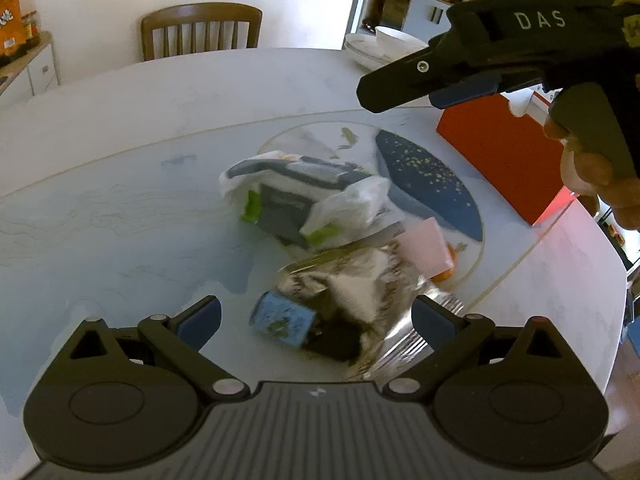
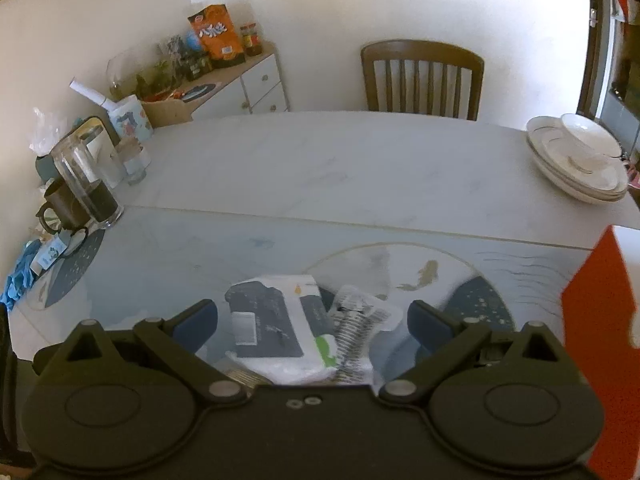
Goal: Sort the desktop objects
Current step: 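Grasp the blue-labelled bottle with the left tool while the right tool grasps the grey wipes packet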
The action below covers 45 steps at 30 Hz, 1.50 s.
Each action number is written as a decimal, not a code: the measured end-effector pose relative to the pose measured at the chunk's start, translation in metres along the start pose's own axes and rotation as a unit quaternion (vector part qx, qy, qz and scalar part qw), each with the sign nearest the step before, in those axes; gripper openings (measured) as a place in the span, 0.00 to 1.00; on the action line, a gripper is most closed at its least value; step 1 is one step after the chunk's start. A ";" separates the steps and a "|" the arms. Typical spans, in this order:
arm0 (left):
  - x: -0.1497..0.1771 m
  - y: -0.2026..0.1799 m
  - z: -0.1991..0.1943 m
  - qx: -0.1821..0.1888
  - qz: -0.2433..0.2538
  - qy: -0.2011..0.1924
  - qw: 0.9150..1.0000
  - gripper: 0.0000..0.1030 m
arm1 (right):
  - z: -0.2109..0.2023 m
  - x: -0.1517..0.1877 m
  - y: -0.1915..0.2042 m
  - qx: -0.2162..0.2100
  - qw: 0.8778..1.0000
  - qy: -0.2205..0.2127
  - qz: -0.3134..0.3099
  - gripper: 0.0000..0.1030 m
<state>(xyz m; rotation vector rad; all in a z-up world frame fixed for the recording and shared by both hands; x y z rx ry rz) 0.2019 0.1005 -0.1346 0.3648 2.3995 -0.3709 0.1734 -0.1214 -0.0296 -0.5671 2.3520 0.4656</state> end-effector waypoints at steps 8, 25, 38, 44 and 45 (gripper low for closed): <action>0.009 0.021 0.010 0.011 0.021 0.017 1.000 0.99 | 0.025 -0.003 0.010 0.000 1.000 0.017 -0.005 0.99; 0.024 0.003 0.018 0.014 0.120 0.007 0.993 0.87 | 0.077 0.008 0.018 0.016 0.997 0.073 -0.027 0.93; 0.037 0.001 0.008 -0.019 0.107 -0.034 0.993 0.59 | 0.086 0.012 0.020 0.021 0.995 0.086 -0.052 0.55; 0.035 0.002 0.008 -0.031 0.092 -0.031 0.995 0.59 | 0.075 0.010 0.025 0.024 0.995 0.068 -0.072 0.41; 0.034 0.003 0.008 -0.033 0.089 -0.030 0.995 0.59 | 0.072 0.010 0.026 0.024 0.995 0.065 -0.074 0.40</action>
Point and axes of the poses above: each gripper's, at about its wrist camera, not at the fingertips, and z roughly the way its jaws point, y to its left, x to its underside, the point moved 2 cm from there along z, roughly the way its jaws point, and after that the axes turned 2 degrees about -y, right-handed, at the moved point
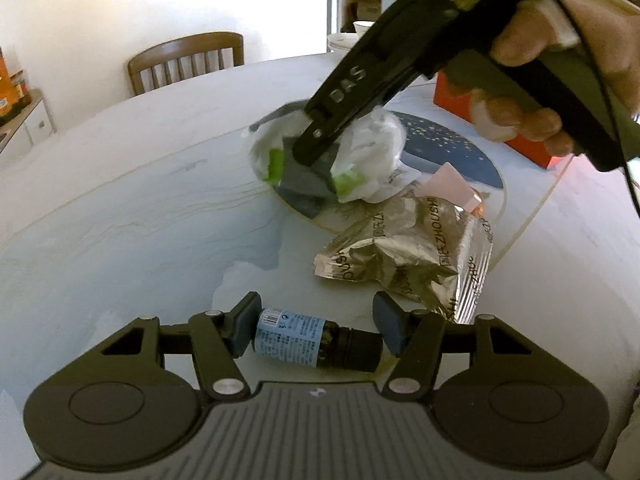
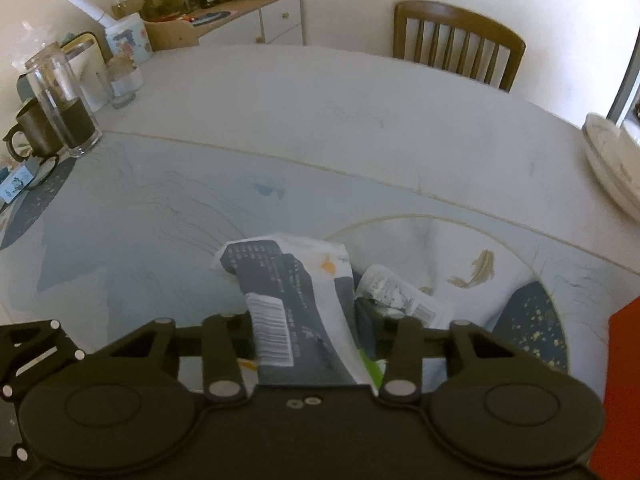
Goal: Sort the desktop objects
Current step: 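Grasp the blue-labelled bottle with the left tool while the right tool grasps the grey wipes packet, then carry the bottle and wipes packet with both tools over the red box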
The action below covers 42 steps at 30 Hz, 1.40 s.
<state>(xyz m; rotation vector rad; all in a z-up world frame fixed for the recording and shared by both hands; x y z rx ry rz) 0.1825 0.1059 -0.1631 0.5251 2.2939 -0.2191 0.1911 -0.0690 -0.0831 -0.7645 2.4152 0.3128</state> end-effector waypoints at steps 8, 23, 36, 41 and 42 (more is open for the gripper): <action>-0.009 0.008 -0.013 -0.009 -0.036 -0.003 0.999 0.59 | -0.028 0.002 -0.008 -0.003 1.000 -0.016 0.014 0.38; -0.041 -0.020 -0.044 -0.004 -0.048 -0.027 0.998 0.59 | -0.087 0.028 -0.027 -0.022 0.997 -0.048 0.051 0.38; -0.077 -0.063 -0.050 0.003 -0.051 -0.034 0.998 0.59 | -0.143 0.055 -0.075 -0.013 0.994 -0.065 0.083 0.38; -0.096 -0.087 -0.047 0.007 -0.050 -0.044 0.998 0.59 | -0.164 0.069 -0.097 -0.007 0.994 -0.069 0.090 0.38; -0.099 -0.092 -0.046 0.008 -0.049 -0.046 0.998 0.59 | -0.168 0.072 -0.102 -0.005 0.993 -0.069 0.091 0.38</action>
Point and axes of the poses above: each gripper's, at about its wrist camera, not at the fingertips, and z roughly the way its jaws point, y to its left, x to its underside, the point moved 2 cm from there along z, roughly the way its jaws point, and after that the axes turned 2 degrees about -y, right-handed, at the moved point
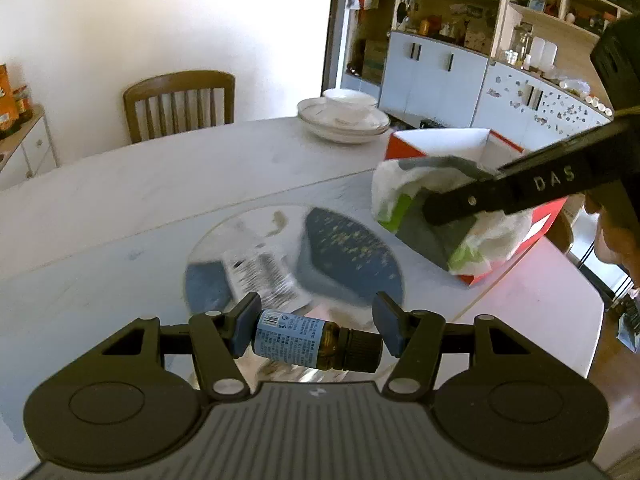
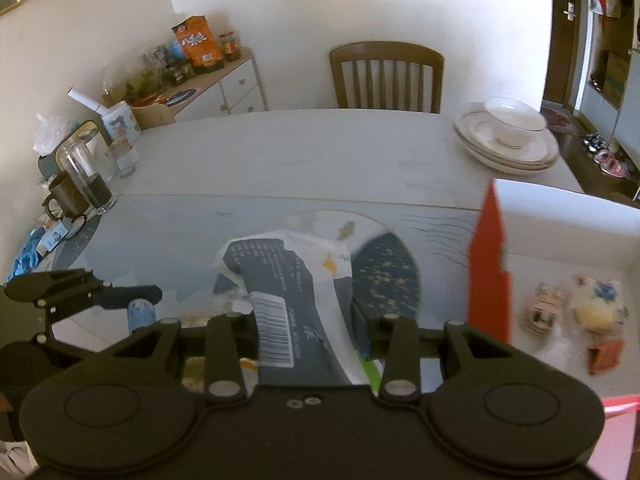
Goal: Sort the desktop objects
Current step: 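Carry the bottle and wipes packet with both tools over the red box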
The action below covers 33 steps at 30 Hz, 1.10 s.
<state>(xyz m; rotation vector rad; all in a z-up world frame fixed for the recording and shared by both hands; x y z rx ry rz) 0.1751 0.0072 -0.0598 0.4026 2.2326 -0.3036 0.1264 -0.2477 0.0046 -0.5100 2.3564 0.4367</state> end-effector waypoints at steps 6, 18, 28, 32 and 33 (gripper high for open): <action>-0.020 -0.037 0.014 0.015 0.015 -0.003 1.000 0.59 | -0.023 0.005 -0.036 0.011 1.000 -0.006 0.005 0.38; -0.058 -0.111 0.048 0.045 0.055 -0.019 0.997 0.59 | -0.060 0.014 -0.108 0.038 0.999 -0.027 0.016 0.38; -0.091 -0.167 0.081 0.062 0.092 -0.033 0.993 0.59 | -0.085 0.021 -0.174 0.072 0.996 -0.040 0.032 0.38; -0.103 -0.184 0.097 0.068 0.103 -0.034 0.992 0.59 | -0.091 0.022 -0.201 0.089 0.994 -0.043 0.040 0.38; -0.106 -0.188 0.101 0.069 0.106 -0.033 0.991 0.59 | -0.091 0.023 -0.207 0.094 0.994 -0.044 0.041 0.38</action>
Point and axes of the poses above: each gripper's, at about its wrist camera, not at the fingertips, and z roughly the way its jaws point, y to its left, x to its underside, the point moved 2 cm from there along z, roughly the way its jaws point, and after that the axes turned 2 degrees about -y, right-handed, at the moved point
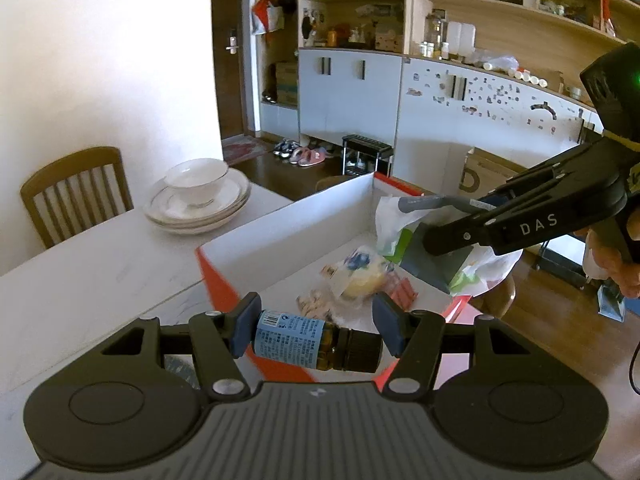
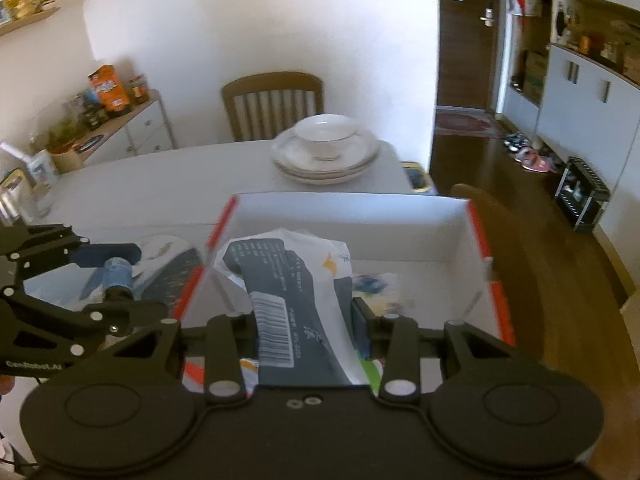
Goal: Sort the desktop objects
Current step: 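Carry the bottle and wipes packet with both tools over the red box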
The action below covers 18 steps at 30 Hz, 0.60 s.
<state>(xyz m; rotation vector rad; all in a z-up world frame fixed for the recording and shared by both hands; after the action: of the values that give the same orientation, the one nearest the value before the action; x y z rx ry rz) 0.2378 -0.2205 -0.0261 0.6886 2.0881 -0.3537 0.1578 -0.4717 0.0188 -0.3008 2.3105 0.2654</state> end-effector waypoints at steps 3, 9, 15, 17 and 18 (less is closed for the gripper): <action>-0.009 -0.004 0.017 0.005 0.002 0.006 1.000 0.59 | 0.005 -0.002 -0.015 0.013 1.000 0.001 0.004 0.38; -0.021 -0.014 0.057 0.010 0.020 0.026 0.999 0.59 | 0.021 -0.005 -0.034 0.027 1.000 0.006 -0.003 0.38; -0.022 -0.014 0.095 0.016 0.020 0.060 0.998 0.59 | 0.043 -0.003 -0.043 0.030 0.999 0.021 -0.012 0.38; -0.021 -0.012 0.106 0.015 0.019 0.071 0.997 0.59 | 0.049 -0.002 -0.043 0.024 0.999 0.021 -0.019 0.38; -0.021 -0.012 0.111 0.015 0.021 0.076 0.997 0.59 | 0.052 -0.001 -0.044 0.025 0.999 0.024 -0.024 0.38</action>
<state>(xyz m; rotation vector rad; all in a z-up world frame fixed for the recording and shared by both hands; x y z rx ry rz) 0.3141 -0.2908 -0.0724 0.7971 2.2129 -0.3178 0.2068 -0.4983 -0.0202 -0.3399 2.3491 0.1779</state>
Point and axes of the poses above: each gripper's, at about its wrist camera, not at the fingertips, and z roughly the way its jaws point, y to its left, x to its underside, the point moved 2 cm from there along z, roughly the way its jaws point, and after that the axes turned 2 degrees about -y, right-handed, at the moved point
